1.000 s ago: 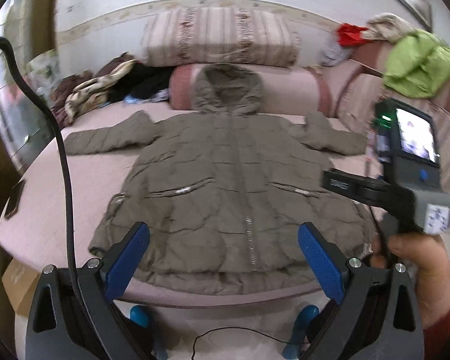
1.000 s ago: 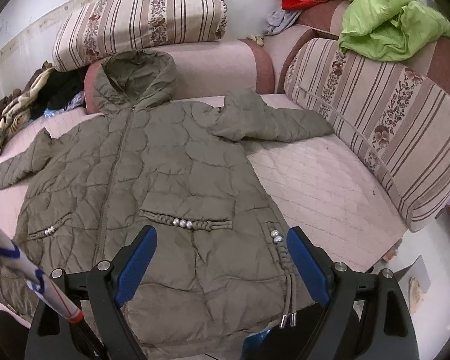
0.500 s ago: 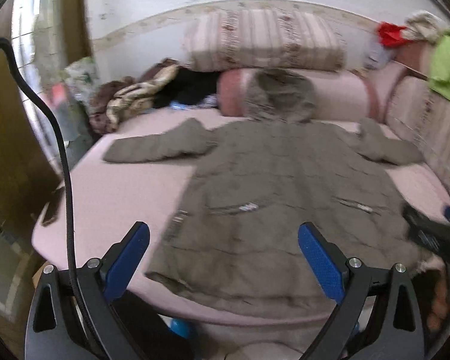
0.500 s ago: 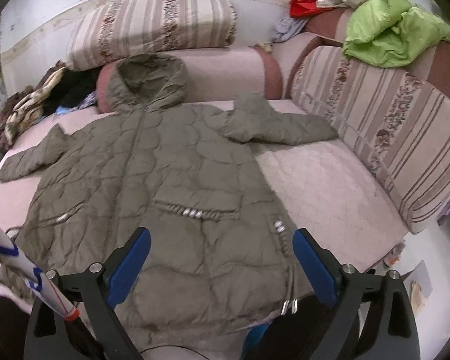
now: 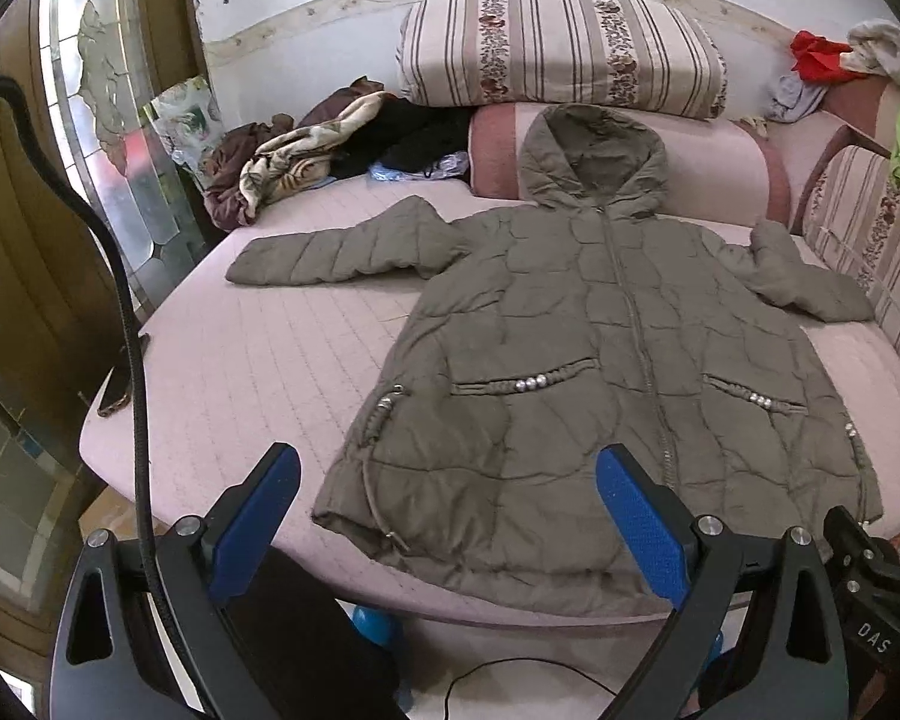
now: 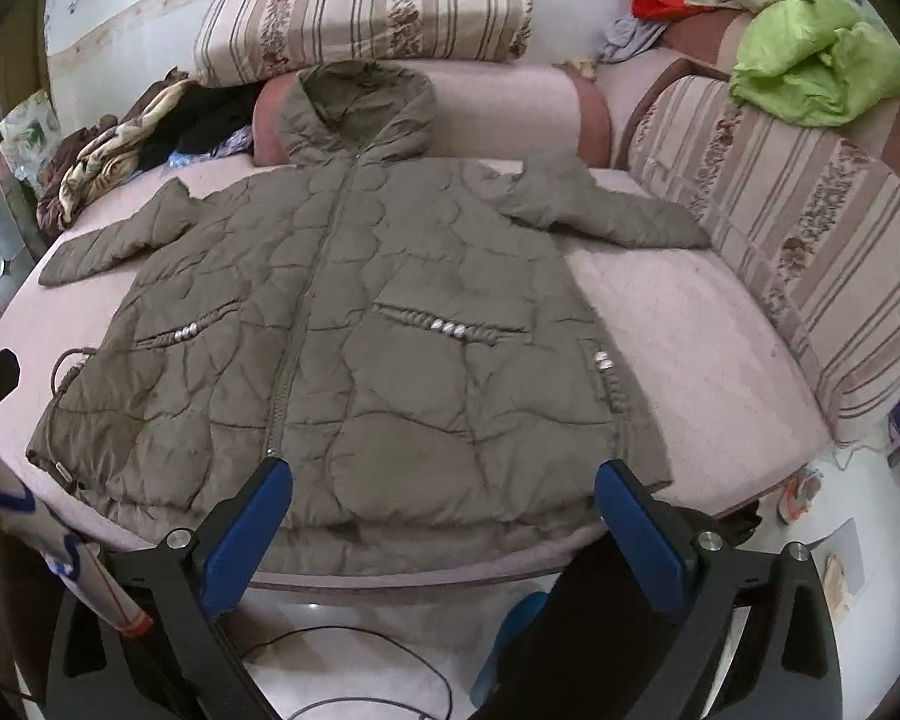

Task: Fold large clothes

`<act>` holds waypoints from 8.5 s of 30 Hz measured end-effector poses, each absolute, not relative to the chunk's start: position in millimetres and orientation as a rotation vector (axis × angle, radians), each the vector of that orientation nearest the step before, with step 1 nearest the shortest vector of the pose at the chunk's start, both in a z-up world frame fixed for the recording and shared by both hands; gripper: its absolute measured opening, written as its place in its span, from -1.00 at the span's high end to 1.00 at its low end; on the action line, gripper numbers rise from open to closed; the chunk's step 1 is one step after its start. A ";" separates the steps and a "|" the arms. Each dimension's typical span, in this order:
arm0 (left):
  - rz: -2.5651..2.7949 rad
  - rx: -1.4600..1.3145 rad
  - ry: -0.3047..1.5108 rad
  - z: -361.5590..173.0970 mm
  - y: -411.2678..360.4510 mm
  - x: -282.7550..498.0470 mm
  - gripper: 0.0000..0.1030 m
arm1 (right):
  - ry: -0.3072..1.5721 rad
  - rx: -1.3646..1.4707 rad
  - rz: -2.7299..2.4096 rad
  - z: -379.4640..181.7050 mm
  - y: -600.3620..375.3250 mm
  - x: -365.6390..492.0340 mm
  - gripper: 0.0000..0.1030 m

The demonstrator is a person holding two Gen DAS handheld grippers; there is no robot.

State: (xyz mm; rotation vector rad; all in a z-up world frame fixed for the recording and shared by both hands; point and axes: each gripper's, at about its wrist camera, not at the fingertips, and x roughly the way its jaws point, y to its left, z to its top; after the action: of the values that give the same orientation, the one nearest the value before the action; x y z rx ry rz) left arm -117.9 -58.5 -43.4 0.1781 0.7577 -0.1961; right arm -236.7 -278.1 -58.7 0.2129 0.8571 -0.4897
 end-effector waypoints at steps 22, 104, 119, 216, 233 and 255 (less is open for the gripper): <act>-0.276 0.141 0.851 -51.0 -72.3 -133.4 -0.93 | 0.866 0.279 -0.513 -43.6 -315.6 -261.5 -0.97; 0.080 -0.467 1.063 -194.0 172.3 313.8 -0.44 | 1.043 0.121 -0.574 -85.3 -324.1 -96.5 -0.95; 0.156 -0.503 0.962 -202.3 168.2 390.7 -0.51 | 1.088 0.036 -0.605 -104.4 -324.4 -69.5 -0.95; -0.238 0.093 1.002 -163.6 -70.2 145.6 -0.11 | 1.124 0.343 -0.668 -169.4 -480.6 137.9 -0.30; -0.327 0.221 0.914 -163.5 -108.8 107.6 -0.15 | 0.879 0.771 -0.686 -131.7 -628.5 -94.3 -0.08; -0.280 0.271 0.921 -192.0 -132.3 124.4 -0.42 | 0.564 1.274 -0.805 -217.1 -793.3 -90.2 0.20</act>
State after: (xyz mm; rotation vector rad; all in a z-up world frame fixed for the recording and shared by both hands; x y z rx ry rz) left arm 124.4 -132.3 -192.0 0.2710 0.9213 -0.2804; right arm -90.2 -793.3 -217.1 1.2735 0.5642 -0.8051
